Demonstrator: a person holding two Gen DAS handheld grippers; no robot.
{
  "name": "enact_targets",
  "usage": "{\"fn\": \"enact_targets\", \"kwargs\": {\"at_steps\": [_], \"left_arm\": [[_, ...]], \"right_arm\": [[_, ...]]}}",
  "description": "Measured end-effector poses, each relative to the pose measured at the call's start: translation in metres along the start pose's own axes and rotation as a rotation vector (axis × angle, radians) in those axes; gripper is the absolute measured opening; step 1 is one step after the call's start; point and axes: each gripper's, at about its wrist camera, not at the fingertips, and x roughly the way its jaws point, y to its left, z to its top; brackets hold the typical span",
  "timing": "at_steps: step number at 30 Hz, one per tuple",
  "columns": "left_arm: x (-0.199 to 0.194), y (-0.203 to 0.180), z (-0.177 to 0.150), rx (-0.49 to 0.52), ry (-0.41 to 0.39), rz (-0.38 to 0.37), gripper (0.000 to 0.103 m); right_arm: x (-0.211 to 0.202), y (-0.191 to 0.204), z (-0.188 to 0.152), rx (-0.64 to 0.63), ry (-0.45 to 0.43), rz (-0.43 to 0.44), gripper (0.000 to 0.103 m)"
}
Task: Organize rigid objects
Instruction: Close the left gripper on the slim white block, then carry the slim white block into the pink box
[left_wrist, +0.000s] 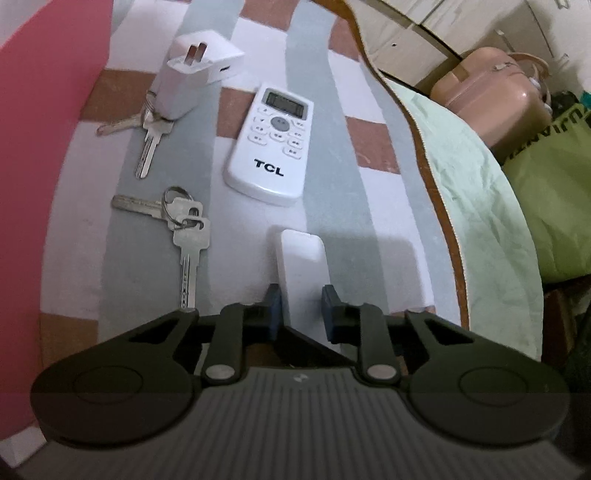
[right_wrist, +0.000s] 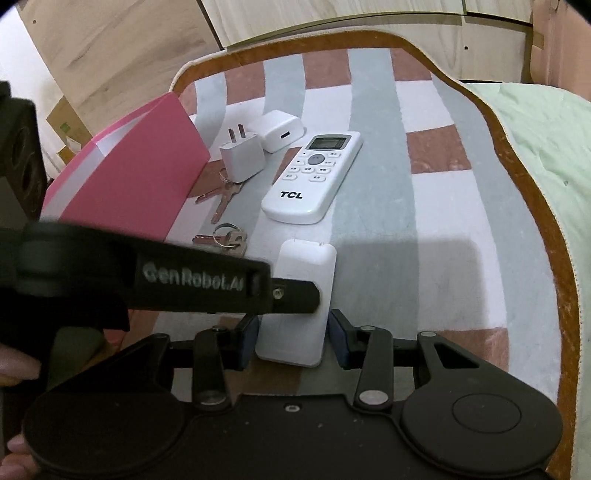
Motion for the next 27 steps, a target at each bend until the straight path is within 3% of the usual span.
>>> {"fn": "enact_targets", "kwargs": {"at_steps": [11,21,27], "left_arm": [[-0.035,-0.012,0.009,0.023,0.008,-0.018,0.019],[-0.116,-0.034,0.024,0.088,-0.024,0.05,0.019],[-0.175,-0.023,0.027,0.076,-0.067,0.089,0.019]], "right_arm": [[-0.025,0.017,0.01,-0.038,-0.025,-0.019,0.046],[-0.081,0.058,0.034,-0.043,-0.059,0.056,0.046],[-0.099,0.095,0.045,-0.094,-0.086,0.128,0.047]]}}
